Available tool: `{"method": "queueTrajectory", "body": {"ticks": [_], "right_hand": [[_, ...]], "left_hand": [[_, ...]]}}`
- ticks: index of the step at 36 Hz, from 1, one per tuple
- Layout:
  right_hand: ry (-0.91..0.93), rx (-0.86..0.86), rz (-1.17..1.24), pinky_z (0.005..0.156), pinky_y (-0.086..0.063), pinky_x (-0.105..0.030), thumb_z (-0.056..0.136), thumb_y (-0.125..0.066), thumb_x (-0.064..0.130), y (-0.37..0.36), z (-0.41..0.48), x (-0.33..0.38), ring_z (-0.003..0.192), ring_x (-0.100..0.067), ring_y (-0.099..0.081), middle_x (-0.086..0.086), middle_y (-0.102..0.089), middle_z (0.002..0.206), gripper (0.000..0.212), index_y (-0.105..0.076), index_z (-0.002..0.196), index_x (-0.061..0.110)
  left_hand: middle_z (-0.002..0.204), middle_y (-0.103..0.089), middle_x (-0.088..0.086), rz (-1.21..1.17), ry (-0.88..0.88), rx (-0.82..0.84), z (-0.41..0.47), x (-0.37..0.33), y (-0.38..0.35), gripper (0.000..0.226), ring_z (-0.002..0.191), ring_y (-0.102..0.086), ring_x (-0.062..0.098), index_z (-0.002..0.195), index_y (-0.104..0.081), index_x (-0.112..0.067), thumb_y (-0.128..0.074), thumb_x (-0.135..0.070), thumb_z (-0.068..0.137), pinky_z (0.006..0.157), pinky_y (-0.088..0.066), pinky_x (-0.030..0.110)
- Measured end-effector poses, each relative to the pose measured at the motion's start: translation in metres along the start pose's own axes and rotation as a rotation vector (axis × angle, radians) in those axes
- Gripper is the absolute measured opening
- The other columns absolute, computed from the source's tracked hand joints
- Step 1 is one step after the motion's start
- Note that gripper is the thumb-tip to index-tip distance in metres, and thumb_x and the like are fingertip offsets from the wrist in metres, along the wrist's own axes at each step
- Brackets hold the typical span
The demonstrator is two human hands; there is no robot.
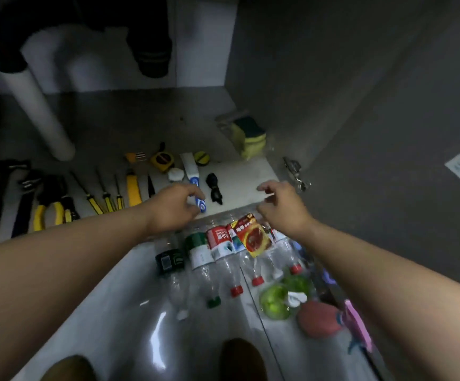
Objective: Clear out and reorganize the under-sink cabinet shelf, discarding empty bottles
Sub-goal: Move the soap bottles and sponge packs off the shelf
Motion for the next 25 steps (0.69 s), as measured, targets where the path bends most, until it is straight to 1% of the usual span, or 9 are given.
{"method": "queueTrajectory", "body": {"ticks": [2,4,6,9,14,16,20,22,25], "right_hand": [[-0.008,-0.021,-0.047,0.078,-0.05,-0.022,0.087,-0.069,0.019,0.004,0.032,-0.001,0.1,-0.021,-0.062,-0.006,-0.042,0.128,0.047,-0.054,0.132,0.022],[-0.032,-0.023,-0.106,0.084,-0.047,-0.026,0.086,-0.071,0.027,0.005,0.062,-0.005,0.1,-0.026,-0.062,-0.008,-0.036,0.137,0.058,-0.046,0.138,0.026],[-0.059,-0.026,-0.152,0.098,-0.045,-0.032,0.084,-0.073,0.035,0.006,0.09,-0.01,0.114,-0.034,-0.058,-0.009,-0.029,0.144,0.07,-0.038,0.144,0.027],[-0.08,-0.046,-0.199,0.113,-0.039,-0.04,0.08,-0.077,0.043,0.005,0.129,-0.011,0.131,-0.04,-0.047,-0.013,-0.023,0.151,0.088,-0.028,0.151,0.025],[-0.063,-0.142,-0.21,0.114,-0.039,-0.049,0.075,-0.077,0.059,0.003,0.19,-0.001,0.135,-0.046,-0.038,-0.018,-0.022,0.151,0.099,-0.024,0.153,0.029],[-0.103,-0.167,-0.177,0.114,-0.038,-0.051,0.073,-0.075,0.064,-0.001,0.212,-0.002,0.137,-0.047,-0.034,-0.015,-0.017,0.155,0.103,-0.018,0.154,0.036],[-0.233,-0.069,-0.186,0.116,-0.035,-0.053,0.07,-0.081,0.058,-0.031,0.243,-0.02,0.143,-0.047,-0.027,-0.017,-0.016,0.158,0.118,-0.002,0.156,0.047],[-0.308,-0.055,-0.182,0.118,-0.031,-0.053,0.07,-0.083,0.055,-0.05,0.244,-0.034,0.145,-0.045,-0.024,-0.019,-0.015,0.158,0.124,0.007,0.155,0.05],[-0.346,-0.188,-0.116,0.114,-0.037,-0.048,0.074,-0.081,0.047,-0.057,0.234,-0.053,0.135,-0.043,-0.037,-0.021,-0.029,0.147,0.116,0.002,0.155,0.051]], "left_hand": [[0.127,-0.062,0.001,-0.113,0.013,-0.051,0.013,0.013,0.007,0.024,0.108,-0.066,0.024,0.099,-0.061,-0.041,-0.062,-0.017,0.098,0.091,-0.054,0.038],[0.125,-0.061,0.001,-0.182,0.017,-0.102,0.025,0.025,0.011,0.031,0.107,-0.066,0.023,0.089,-0.059,-0.044,-0.062,-0.015,0.098,0.095,-0.052,0.038],[0.125,-0.061,-0.001,-0.221,0.013,-0.134,0.035,0.035,0.012,0.032,0.109,-0.063,0.017,0.088,-0.06,-0.047,-0.061,-0.016,0.098,0.099,-0.052,0.039],[0.122,-0.062,-0.005,-0.29,0.017,-0.172,0.048,0.047,0.012,0.032,0.108,-0.062,0.01,0.091,-0.063,-0.045,-0.061,-0.014,0.098,0.092,-0.052,0.031],[0.121,-0.066,0.003,-0.449,0.073,-0.218,0.063,0.06,0.009,0.024,0.111,-0.064,0.017,0.099,-0.067,-0.031,-0.057,-0.009,0.1,0.095,-0.054,0.038],[0.119,-0.066,0.004,-0.492,0.101,-0.246,0.067,0.064,0.011,0.019,0.11,-0.064,0.019,0.101,-0.068,-0.025,-0.056,-0.01,0.101,0.094,-0.052,0.034],[0.11,-0.067,0.003,-0.578,0.132,-0.257,0.071,0.074,0.009,0.018,0.095,-0.064,0.015,0.103,-0.066,-0.023,-0.055,-0.009,0.102,0.072,-0.051,0.018],[0.103,-0.066,-0.006,-0.604,0.151,-0.268,0.07,0.083,0.008,0.018,0.081,-0.062,0.0,0.107,-0.067,-0.023,-0.055,-0.01,0.102,0.055,-0.044,0.005],[0.095,-0.066,-0.017,-0.59,0.178,-0.277,0.068,0.092,0.008,0.02,0.078,-0.06,-0.008,0.104,-0.068,-0.03,-0.057,-0.013,0.101,0.06,-0.044,0.01]]}}
Point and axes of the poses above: each hand's wrist, its own z-axis towards the middle knuckle, its own y-axis out of the back of the hand, x = y × z, the point moved 9 cm from there along z, towards the middle knuckle
